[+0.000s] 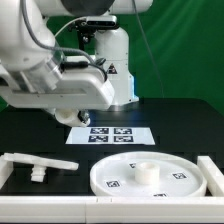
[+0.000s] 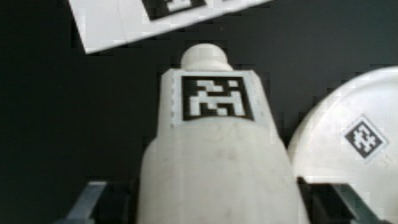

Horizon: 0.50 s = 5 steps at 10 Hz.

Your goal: Assemble round table

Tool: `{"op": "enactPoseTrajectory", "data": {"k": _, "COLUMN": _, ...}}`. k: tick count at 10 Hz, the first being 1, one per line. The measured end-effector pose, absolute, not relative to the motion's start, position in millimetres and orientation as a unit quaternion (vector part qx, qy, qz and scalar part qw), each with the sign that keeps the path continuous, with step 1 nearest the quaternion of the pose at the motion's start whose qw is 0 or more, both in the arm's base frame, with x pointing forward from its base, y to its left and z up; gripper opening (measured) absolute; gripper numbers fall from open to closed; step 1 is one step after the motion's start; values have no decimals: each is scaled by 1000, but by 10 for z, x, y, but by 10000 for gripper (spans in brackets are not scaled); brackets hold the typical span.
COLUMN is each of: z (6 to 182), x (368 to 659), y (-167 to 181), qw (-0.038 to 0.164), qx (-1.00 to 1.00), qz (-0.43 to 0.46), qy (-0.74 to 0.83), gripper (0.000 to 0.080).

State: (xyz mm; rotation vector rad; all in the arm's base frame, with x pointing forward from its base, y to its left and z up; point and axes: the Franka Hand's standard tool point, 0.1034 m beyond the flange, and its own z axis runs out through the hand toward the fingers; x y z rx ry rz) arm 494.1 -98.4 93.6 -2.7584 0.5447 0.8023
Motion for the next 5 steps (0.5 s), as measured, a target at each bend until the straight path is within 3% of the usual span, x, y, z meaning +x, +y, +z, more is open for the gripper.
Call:
{"op": "enactPoseTrajectory", "data": {"k": 2, "z": 937, "x": 5035, "y": -953, "qw": 91, "qx": -952, "qz": 217, "qy": 197, "gripper": 407}}
{"op": "enactPoseTrajectory", "data": {"k": 5, "z": 1181, "x": 5395, "y": -391, "qw": 58, "qx": -979, "qz": 90, "qy": 172, "gripper": 407}}
